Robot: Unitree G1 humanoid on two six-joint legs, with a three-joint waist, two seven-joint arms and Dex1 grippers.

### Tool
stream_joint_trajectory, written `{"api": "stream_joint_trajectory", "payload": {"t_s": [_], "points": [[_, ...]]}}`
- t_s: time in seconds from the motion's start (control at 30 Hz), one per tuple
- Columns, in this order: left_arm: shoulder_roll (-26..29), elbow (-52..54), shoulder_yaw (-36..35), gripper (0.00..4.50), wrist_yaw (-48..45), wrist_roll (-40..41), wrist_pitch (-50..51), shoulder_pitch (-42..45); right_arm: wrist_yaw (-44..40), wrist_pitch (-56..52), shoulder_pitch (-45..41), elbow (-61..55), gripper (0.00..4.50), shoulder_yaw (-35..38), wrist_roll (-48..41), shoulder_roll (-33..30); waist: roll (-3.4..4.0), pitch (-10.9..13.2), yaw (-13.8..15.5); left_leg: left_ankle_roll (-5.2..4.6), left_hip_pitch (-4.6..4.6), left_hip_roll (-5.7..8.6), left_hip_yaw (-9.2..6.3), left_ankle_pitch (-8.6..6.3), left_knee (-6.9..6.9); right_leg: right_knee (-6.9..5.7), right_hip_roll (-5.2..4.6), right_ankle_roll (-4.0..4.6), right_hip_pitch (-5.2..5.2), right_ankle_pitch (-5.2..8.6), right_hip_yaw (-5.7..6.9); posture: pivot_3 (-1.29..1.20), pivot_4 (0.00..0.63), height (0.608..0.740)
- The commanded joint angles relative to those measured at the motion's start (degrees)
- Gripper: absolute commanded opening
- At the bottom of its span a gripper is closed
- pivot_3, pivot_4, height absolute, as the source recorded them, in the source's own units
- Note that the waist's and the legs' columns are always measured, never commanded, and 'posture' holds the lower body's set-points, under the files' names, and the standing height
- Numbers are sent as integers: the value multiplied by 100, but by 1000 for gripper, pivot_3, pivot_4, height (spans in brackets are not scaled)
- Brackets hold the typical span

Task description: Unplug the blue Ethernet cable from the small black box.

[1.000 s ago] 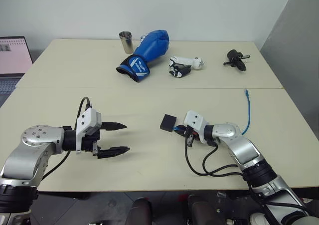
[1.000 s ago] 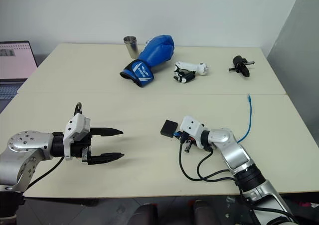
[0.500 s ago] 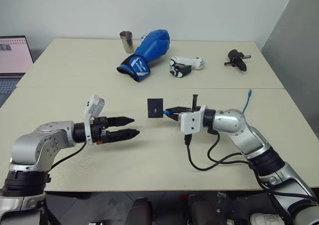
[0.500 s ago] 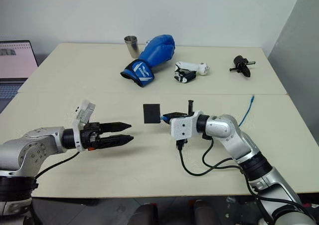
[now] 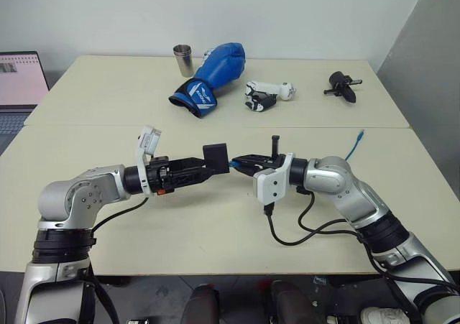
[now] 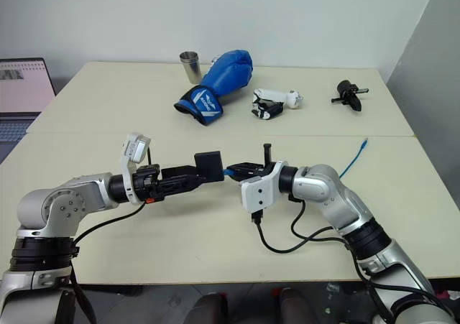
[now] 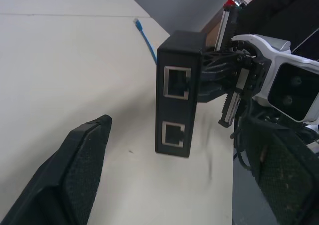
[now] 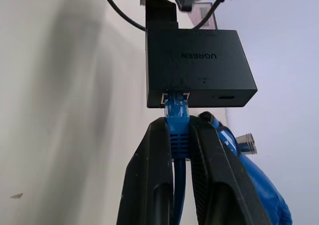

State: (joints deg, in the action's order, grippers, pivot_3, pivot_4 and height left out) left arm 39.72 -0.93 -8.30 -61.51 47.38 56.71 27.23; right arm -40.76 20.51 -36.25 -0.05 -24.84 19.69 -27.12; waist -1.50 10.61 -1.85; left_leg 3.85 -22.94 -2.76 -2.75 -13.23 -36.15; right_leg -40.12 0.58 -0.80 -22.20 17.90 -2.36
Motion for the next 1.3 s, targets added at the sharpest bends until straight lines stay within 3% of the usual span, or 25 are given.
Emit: {"api": "stream_joint_trajectory", "payload": {"t_s": [0.03,0.27,0.47,0.77,0.83,1.03,1.07,1.3], "points": [[-89,68,17,3328,-23,17,-108,119,58,-43,-18,-262,167,150,-20,41,0,0,-2,0,0,0,0,0,0,0,0,0,0,0,0,0,150,740],[-135,8,11,1736,-46,50,-49,159,67,-51,-44,-282,167,142,-4,82,0,0,-4,0,0,0,0,0,0,0,0,0,0,0,-1,0,150,740],[-228,-81,70,784,-31,-6,-103,208,112,28,-34,-305,167,108,18,134,0,0,0,0,0,0,-1,0,-1,0,0,0,0,0,0,0,150,740],[-278,-121,123,780,5,-120,-216,225,116,96,42,-345,166,91,61,129,0,0,-1,0,0,1,0,0,-1,0,-1,0,0,0,-1,0,150,740],[-281,-123,119,780,-3,-129,-219,225,-3,4,89,-405,871,106,-44,106,0,0,-1,0,0,1,-1,0,-1,0,-1,0,0,0,-1,0,150,740],[-208,-115,203,780,-198,-224,-338,229,-652,-546,315,-921,2330,253,-672,-143,0,0,2,0,0,2,-1,0,-1,0,-2,0,1,0,-1,0,150,740],[-177,-108,239,780,-278,-265,-404,229,-839,-832,404,-1125,2569,321,-989,-188,0,0,3,0,-1,1,-3,0,-1,0,-2,0,2,0,-1,0,150,740],[187,-206,542,780,-965,-683,-983,317,-1172,-4208,829,-2367,2579,1089,-3421,-77,0,0,2,0,2,1,-8,0,-1,-1,-3,0,6,0,0,0,150,740]]}}
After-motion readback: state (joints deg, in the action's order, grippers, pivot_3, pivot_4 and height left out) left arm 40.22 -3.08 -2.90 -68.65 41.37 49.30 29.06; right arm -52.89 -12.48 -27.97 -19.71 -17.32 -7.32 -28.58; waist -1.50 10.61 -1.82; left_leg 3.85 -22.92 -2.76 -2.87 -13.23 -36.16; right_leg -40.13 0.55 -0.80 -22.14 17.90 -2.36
